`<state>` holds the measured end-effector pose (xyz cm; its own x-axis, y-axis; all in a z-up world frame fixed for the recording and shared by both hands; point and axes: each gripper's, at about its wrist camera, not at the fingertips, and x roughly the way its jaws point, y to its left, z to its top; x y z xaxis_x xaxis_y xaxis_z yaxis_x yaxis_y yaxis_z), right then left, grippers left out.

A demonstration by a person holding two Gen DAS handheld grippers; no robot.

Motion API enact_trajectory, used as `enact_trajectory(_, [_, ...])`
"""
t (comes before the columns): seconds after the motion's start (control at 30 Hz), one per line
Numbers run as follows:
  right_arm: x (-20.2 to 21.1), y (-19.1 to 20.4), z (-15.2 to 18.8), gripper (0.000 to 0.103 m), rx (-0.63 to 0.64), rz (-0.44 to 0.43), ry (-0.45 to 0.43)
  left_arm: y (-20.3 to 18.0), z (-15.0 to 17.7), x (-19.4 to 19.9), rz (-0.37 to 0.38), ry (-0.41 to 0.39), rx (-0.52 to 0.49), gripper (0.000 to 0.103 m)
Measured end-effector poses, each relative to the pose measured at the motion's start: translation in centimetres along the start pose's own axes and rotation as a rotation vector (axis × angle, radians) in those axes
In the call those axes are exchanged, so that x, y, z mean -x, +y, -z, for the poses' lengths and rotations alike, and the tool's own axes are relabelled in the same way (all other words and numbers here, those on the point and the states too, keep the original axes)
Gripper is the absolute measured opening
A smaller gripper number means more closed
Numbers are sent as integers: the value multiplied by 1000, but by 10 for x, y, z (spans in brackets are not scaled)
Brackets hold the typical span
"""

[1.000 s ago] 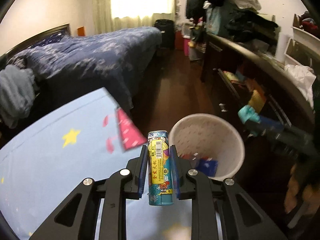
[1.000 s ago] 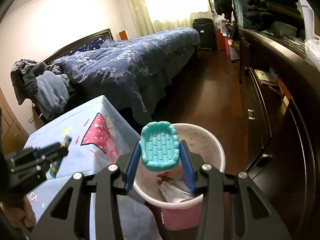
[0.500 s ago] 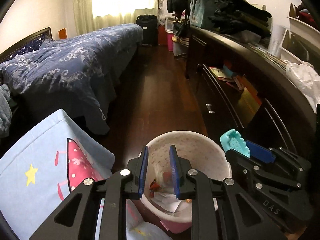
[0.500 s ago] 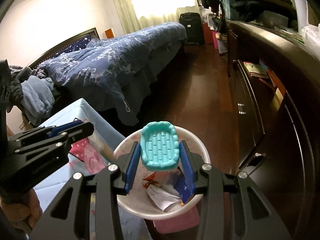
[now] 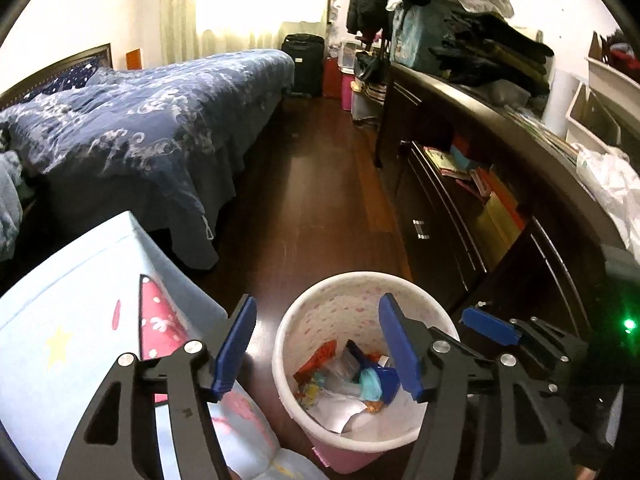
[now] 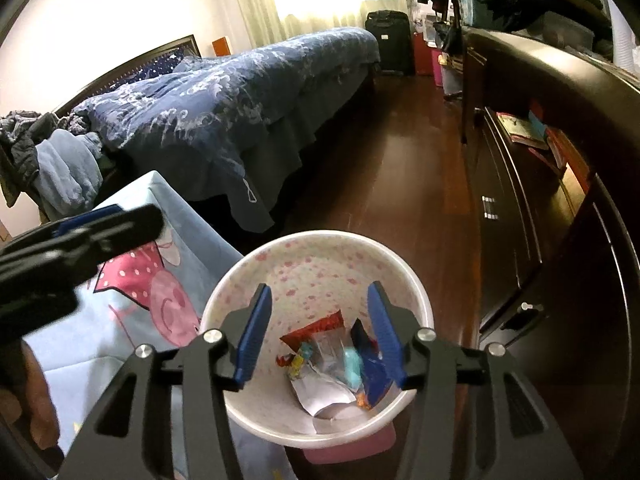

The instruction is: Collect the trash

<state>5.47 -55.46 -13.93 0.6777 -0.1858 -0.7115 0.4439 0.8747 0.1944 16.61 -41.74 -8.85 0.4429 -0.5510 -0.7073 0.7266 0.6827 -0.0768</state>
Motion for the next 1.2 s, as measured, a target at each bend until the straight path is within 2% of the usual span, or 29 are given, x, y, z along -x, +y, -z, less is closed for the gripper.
enact_trajectory(0.07, [8, 4, 1, 51, -3, -10, -7, 8, 4, 12, -6, -17, 18, 66])
enact_trajectory(0.13, [24, 12, 2, 52, 3, -23, -31, 18, 10, 29, -24, -41, 31, 73])
enact_trajectory(0.17, [35, 19, 4, 56, 13, -34, -50, 25, 15, 41, -46, -61, 39, 77])
enact_trajectory(0.23, [60, 42, 9, 65, 50, -70, -92, 39, 26, 68, -117, -111, 53, 94])
enact_trajectory(0.3, [77, 65, 12, 70, 88, -106, -114, 56, 39, 98, -220, -158, 78, 98])
enact_trajectory(0.33, [86, 79, 16, 74, 110, -131, -124, 71, 50, 118, -287, -182, 107, 99])
enact_trajectory(0.4, [103, 112, 24, 81, 145, -191, -135, 93, 66, 146, -365, -202, 154, 99])
enact_trajectory(0.57, [123, 181, 43, 86, 187, -329, -128, 144, 108, 200, -509, -212, 291, 99])
enact_trajectory(0.67, [132, 220, 58, 90, 222, -350, -132, 163, 133, 229, -571, -231, 350, 99])
enact_trajectory(0.83, [145, 262, 81, 95, 263, -376, -126, 179, 167, 266, -608, -265, 421, 99])
enact_trajectory(1.03, [161, 293, 100, 99, 333, -338, -153, 188, 191, 287, -579, -258, 466, 99])
enact_trajectory(1.2, [166, 297, 107, 99, 347, -352, -139, 190, 204, 295, -563, -246, 472, 99])
